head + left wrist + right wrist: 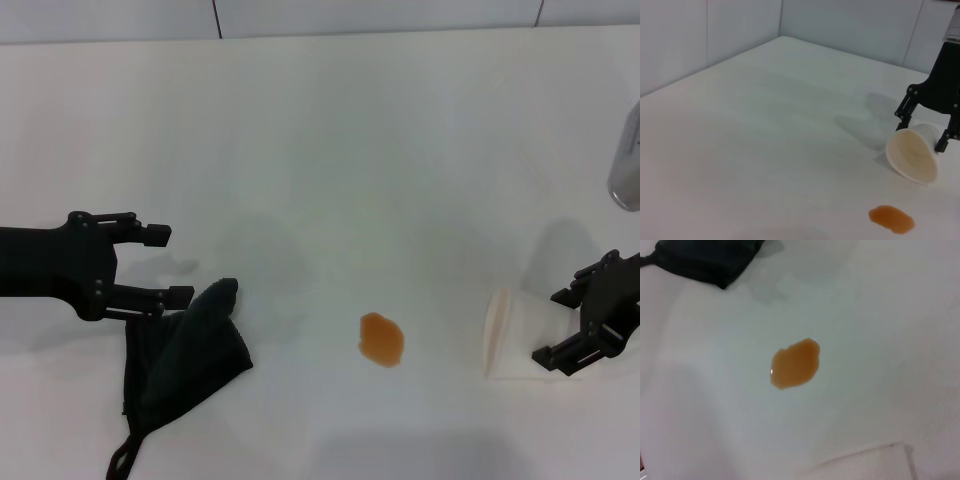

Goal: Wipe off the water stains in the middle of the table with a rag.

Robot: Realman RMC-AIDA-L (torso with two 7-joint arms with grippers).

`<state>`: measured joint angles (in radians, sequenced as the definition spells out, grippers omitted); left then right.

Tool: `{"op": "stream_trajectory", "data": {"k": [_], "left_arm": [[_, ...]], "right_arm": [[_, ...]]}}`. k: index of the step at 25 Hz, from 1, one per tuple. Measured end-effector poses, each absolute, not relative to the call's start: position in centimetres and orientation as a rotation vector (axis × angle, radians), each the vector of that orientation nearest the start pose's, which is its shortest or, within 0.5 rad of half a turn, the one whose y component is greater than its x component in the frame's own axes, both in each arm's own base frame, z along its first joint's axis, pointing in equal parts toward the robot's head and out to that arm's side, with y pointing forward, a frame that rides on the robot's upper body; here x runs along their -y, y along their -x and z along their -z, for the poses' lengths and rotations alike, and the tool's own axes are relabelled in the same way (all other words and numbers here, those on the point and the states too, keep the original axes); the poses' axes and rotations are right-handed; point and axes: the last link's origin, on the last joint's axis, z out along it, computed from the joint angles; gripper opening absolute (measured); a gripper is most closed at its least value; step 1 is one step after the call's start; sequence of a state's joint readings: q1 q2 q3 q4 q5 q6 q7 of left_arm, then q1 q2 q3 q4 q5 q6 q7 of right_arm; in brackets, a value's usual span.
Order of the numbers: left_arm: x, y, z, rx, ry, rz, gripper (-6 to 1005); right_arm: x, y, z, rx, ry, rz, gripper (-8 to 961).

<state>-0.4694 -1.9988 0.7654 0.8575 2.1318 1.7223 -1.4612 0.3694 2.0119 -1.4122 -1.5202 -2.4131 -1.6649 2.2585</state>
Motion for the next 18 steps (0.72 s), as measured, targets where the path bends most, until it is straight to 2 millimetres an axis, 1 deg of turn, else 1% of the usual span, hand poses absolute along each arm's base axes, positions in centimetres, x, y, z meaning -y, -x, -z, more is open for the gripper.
{"op": "stream_trajectory", "data": {"k": [7,13,18], "left_arm": [[-31.15,27.97,-4.43,0.538,2.9,0.389,886],[-31.17,27.98,-4.43,0.538,2.899,0.389,886],[-31.17,27.98,-4.43,0.537,2.899,0.388,886]], "right_arm": [[-30.19,-21.55,-2.32,-0.681,2.817,0.492,766],[-30.36,-21.8,-2.6,-0.711,2.775,0.54,764],[-30.33,-21.71,-2.64,-0.709,2.774,0.548,758]]}}
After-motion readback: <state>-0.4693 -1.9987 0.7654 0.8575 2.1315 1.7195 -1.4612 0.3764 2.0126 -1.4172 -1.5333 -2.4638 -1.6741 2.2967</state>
